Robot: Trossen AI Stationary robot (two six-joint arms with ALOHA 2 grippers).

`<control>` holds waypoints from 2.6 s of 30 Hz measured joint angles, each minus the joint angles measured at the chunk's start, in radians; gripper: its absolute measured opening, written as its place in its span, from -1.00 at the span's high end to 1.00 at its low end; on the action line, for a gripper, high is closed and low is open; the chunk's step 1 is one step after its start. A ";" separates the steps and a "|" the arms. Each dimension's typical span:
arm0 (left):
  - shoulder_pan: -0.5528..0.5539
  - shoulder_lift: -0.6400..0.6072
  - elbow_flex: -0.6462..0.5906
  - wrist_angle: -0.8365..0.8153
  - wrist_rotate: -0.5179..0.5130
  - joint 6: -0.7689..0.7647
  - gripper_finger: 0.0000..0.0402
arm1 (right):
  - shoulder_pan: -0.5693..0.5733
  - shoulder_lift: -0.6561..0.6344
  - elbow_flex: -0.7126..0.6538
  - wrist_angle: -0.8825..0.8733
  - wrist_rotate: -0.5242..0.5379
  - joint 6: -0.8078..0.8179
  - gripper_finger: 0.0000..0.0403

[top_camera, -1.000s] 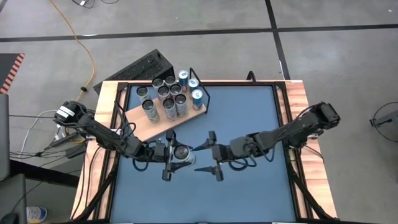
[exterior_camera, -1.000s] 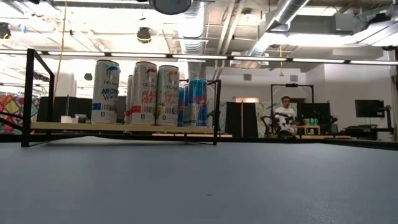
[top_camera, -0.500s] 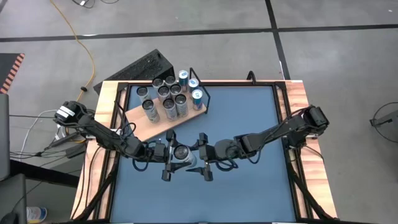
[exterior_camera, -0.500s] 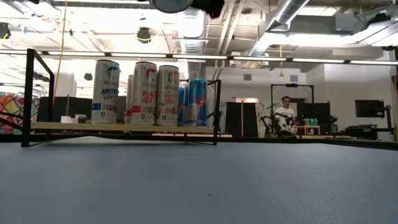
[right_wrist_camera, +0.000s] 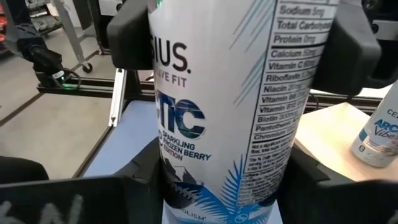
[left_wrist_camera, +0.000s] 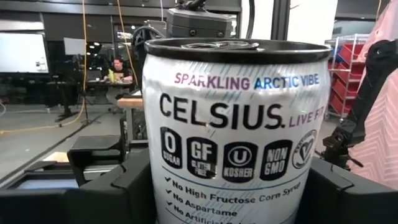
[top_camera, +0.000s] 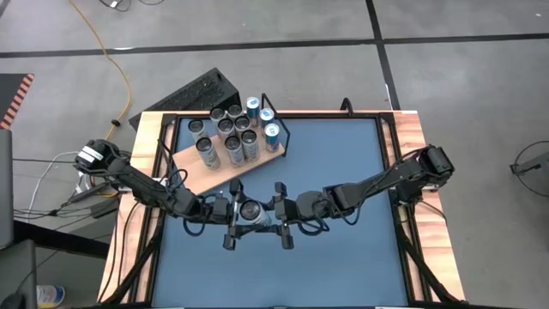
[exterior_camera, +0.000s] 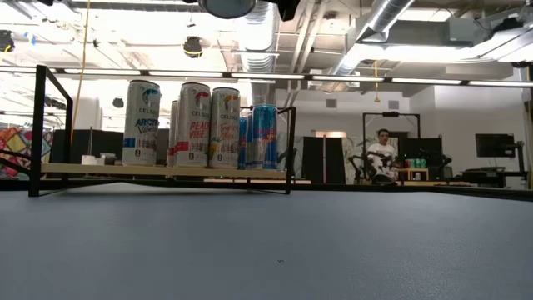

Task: Place canned beverage on shelf
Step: Put the white and blue soda can on the shelf aligned with the other white and blue soda cans

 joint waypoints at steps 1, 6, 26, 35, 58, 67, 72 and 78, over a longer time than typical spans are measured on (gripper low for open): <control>0.000 0.000 0.000 -0.007 0.002 -0.008 -0.27 | 0.000 0.000 0.000 0.000 0.000 0.002 -0.01; -0.003 -0.024 0.003 -0.129 0.020 -0.085 -0.52 | 0.001 0.002 -0.004 -0.021 -0.003 -0.028 -0.01; -0.007 -0.335 0.136 -1.066 0.068 -0.428 -0.65 | -0.002 0.001 -0.002 -0.231 0.001 -0.012 -0.01; 0.000 -0.232 0.135 -1.048 0.123 -0.442 -0.65 | -0.002 0.000 -0.002 -0.327 0.000 0.004 -0.01; 0.052 -0.229 0.134 -1.012 0.125 -0.487 -0.65 | -0.015 0.080 -0.002 -0.316 -0.036 0.056 -0.01; 0.052 -0.229 0.134 -1.001 0.224 -0.488 -0.65 | -0.026 0.079 -0.002 -0.339 -0.056 0.043 -0.01; 0.053 -0.210 0.134 -1.001 0.216 -0.485 -0.65 | -0.027 0.080 -0.002 -0.339 -0.056 0.036 -0.01; 0.053 -0.152 0.134 -0.986 0.242 -0.483 -0.65 | -0.031 0.079 -0.002 -0.336 -0.060 0.032 -0.01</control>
